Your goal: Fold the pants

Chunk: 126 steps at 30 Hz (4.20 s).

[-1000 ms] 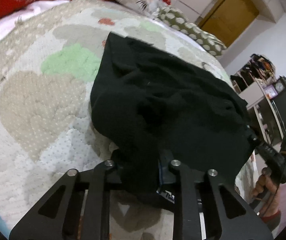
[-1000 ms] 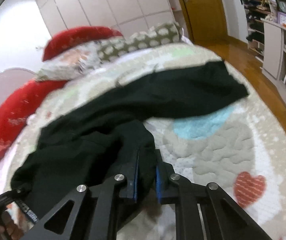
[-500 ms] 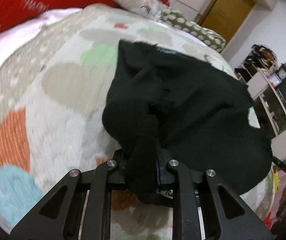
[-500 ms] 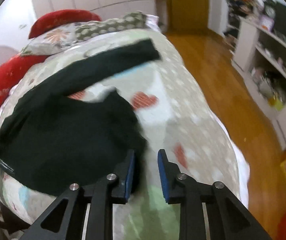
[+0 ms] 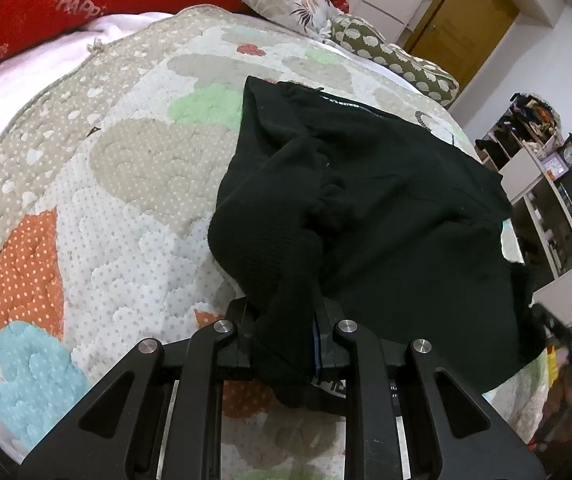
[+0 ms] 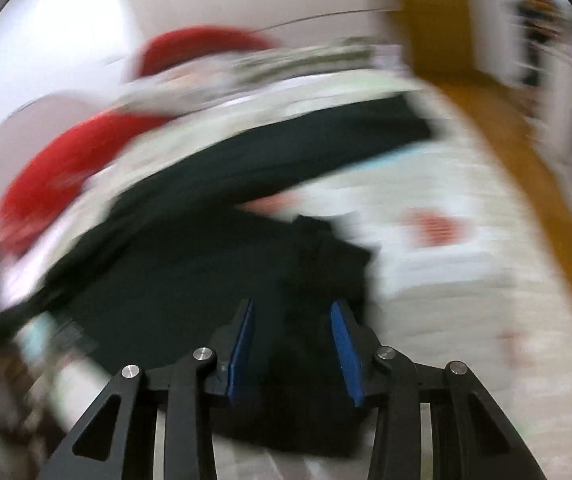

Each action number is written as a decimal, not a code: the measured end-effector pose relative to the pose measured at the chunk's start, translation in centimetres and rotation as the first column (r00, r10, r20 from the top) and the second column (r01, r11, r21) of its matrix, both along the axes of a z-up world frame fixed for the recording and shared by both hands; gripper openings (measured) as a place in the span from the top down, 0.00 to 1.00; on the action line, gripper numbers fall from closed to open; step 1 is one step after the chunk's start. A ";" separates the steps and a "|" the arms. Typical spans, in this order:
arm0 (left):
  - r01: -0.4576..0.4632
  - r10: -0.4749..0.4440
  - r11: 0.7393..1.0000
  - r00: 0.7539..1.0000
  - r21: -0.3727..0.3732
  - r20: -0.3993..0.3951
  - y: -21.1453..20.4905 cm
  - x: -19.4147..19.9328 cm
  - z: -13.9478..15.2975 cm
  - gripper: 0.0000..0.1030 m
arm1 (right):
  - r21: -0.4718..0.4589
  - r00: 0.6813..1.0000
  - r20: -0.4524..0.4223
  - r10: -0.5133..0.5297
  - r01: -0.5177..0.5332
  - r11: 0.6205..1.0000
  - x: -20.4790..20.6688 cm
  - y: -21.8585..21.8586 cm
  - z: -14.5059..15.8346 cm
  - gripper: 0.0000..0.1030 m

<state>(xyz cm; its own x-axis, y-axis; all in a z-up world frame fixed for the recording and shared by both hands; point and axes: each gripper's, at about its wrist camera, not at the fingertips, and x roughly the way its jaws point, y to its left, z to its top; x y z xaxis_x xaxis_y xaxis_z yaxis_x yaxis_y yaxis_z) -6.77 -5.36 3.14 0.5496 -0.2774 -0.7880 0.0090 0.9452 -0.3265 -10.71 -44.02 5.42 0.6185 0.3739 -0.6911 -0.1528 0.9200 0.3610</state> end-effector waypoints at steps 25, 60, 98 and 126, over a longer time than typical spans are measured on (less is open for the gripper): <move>-0.003 0.003 1.000 1.000 0.013 -0.001 -0.5 0.1 0.1 0.83 | -0.061 0.993 0.062 -0.098 0.102 0.993 -0.9 -3.4 0.9 0.94; 0.029 -0.054 0.986 0.987 0.167 0.151 -1.0 -0.8 3.9 0.60 | -0.110 0.999 0.018 -0.044 0.046 0.993 4.5 -2.2 2.2 0.54; 0.497 -0.509 0.859 0.801 0.125 0.316 -5.1 0.7 9.0 0.92 | 0.090 0.997 0.040 -0.061 0.057 0.994 13.2 -1.5 2.8 0.46; 0.324 -0.332 0.943 0.915 0.074 0.231 1.5 -0.6 5.4 0.92 | 0.208 0.996 0.066 -0.062 0.047 0.977 7.3 -2.2 3.9 0.97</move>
